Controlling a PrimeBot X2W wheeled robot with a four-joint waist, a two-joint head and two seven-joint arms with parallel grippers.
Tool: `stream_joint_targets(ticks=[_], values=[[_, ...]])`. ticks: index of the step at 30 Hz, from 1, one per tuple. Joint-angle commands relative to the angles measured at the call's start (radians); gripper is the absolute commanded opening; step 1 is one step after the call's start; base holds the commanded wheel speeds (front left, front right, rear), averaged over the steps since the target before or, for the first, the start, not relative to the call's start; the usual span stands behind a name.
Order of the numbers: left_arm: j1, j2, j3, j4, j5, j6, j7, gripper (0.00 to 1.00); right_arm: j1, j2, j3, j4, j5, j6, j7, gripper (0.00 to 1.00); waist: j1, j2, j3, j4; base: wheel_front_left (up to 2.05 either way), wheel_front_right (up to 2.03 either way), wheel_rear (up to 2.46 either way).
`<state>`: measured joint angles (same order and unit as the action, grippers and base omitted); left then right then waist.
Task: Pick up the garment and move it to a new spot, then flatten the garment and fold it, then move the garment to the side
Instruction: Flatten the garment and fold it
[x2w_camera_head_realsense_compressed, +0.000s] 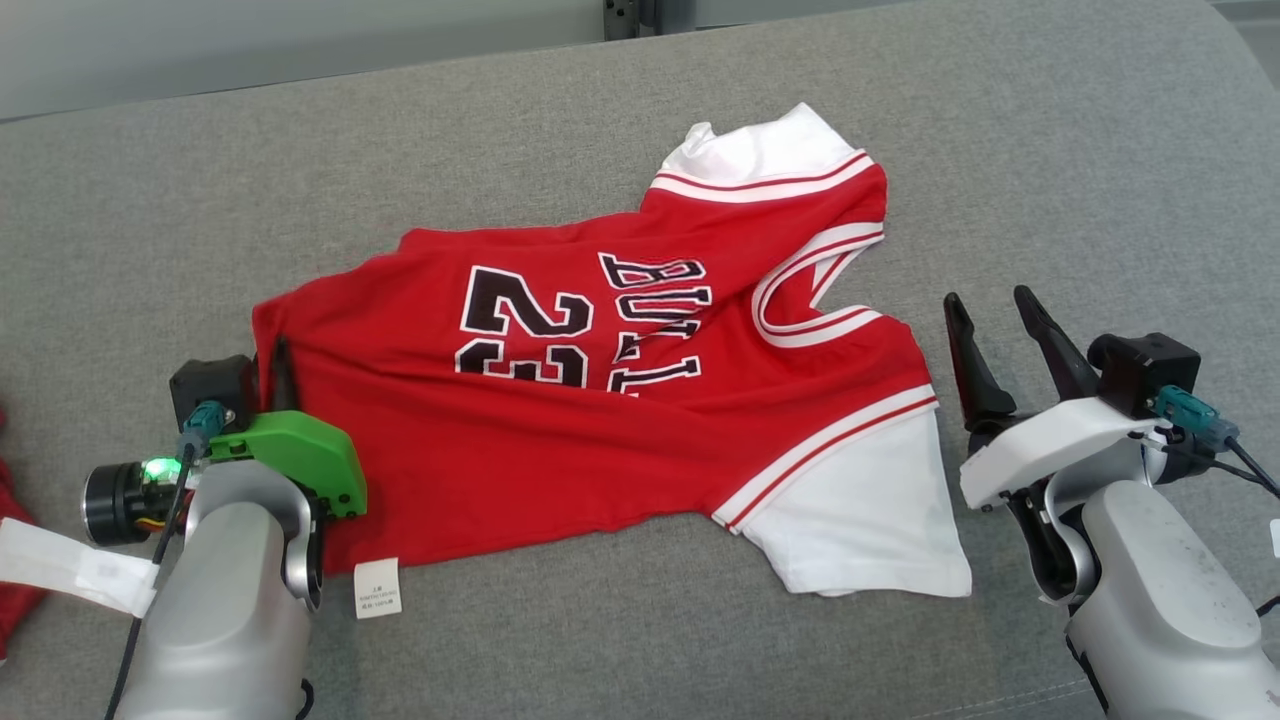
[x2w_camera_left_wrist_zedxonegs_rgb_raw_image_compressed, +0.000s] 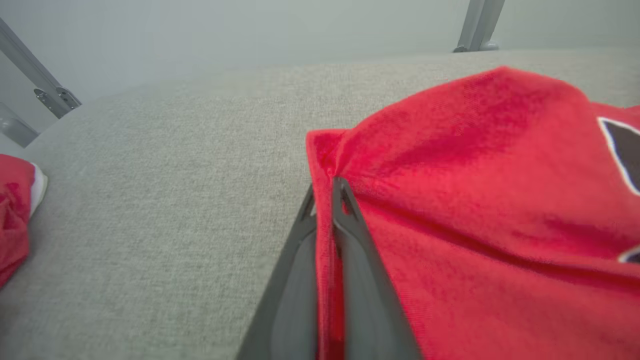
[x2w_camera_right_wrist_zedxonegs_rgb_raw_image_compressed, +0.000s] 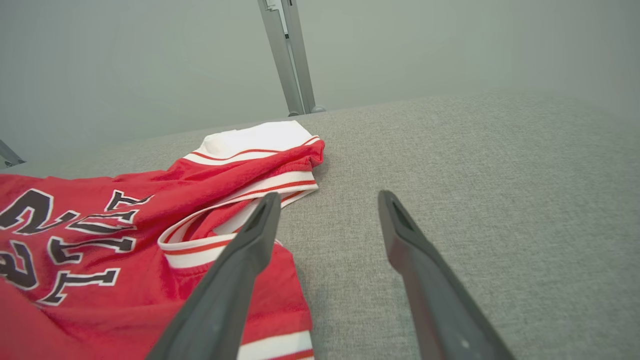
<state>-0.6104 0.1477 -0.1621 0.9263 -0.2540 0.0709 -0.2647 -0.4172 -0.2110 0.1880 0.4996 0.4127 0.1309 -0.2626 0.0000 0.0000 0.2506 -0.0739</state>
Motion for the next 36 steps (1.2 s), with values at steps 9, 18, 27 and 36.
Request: stream_joint_targets(ticks=[9,18,27,36], values=[[0.161,-0.033,0.092,-0.159,0.008,0.03,0.001,1.0,0.069,0.047,-0.065,-0.063,-0.051,0.0,-0.003,1.0,0.0,0.0,-0.078,0.009,0.0,0.0,0.0],[0.397,-0.081,0.134,-0.332,0.065,0.015,0.001,1.0,0.184,0.097,-0.101,-0.081,-0.147,0.0,-0.003,1.0,0.0,0.0,-0.179,0.041,0.0,0.0,0.0],[0.536,-0.096,0.13,-0.401,0.078,0.009,0.001,1.0,0.272,0.13,-0.116,-0.083,-0.239,0.0,-0.003,1.0,0.0,0.0,-0.257,0.053,0.0,0.0,0.0],[0.598,-0.096,0.096,-0.455,0.056,0.018,0.001,1.0,0.336,0.153,-0.142,-0.1,-0.281,0.0,-0.003,1.0,0.0,0.0,-0.282,0.058,0.0,0.0,0.0]])
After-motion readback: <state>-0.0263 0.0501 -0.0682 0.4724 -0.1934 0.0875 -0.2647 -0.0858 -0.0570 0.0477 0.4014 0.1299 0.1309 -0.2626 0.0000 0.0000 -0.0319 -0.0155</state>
